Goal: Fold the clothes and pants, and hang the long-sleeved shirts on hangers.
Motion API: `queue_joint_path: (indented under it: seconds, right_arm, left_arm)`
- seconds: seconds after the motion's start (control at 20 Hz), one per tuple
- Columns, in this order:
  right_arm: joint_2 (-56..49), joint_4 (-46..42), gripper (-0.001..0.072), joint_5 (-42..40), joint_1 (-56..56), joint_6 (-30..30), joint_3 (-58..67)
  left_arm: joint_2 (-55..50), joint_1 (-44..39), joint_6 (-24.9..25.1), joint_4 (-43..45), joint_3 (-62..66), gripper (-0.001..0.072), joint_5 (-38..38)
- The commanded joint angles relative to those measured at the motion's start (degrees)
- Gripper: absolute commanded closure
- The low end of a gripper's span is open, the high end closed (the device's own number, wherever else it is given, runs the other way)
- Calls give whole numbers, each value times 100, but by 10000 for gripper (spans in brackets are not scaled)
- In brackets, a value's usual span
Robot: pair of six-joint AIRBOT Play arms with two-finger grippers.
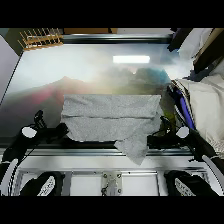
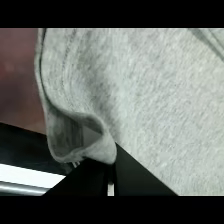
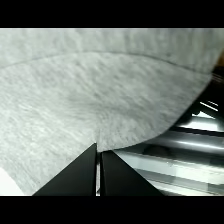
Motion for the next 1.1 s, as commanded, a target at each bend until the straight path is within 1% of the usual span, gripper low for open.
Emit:
queue_joint_path:
  seconds: [0.0, 0.05, 0.15, 0.25, 0.35, 0.5, 0.65, 0.85, 1.05]
  right_arm:
    - [352, -710, 691, 573, 55, 2, 385]
    - [538, -1134, 691, 931, 55, 168, 535]
    - [955, -1733, 691, 1696, 55, 234, 743]
    - [1351, -1950, 692, 2258, 55, 271, 890]
    - [1521, -2072, 692, 2520, 55, 516, 1078]
    - [1272, -2072, 693, 2505, 55, 516, 1598]
    - [616, -2074, 693, 2190, 55, 511, 2310]
    - [-483, -2063, 692, 1622, 57, 509, 3185]
    - [-1425, -2048, 692, 1027, 66, 509, 3746]
  left_arm:
    - [50, 273, 28, 549, 238, 699, -632]
    - [181, 402, 33, 809, 328, 700, -920]
    - [632, 579, 79, 1145, 444, 700, -1473]
    - [1147, 601, 125, 1224, 487, 700, -2044]
    - [1561, 507, 122, 1198, 487, 701, -2415]
    - [1714, 81, 87, 1248, 592, 701, -2402]
    - [981, -175, 66, 1248, 1154, 700, -2262]
    - [-525, -431, 70, 1231, 2144, 700, -1738]
    - [-1969, -671, 70, 1233, 3152, 700, -1600]
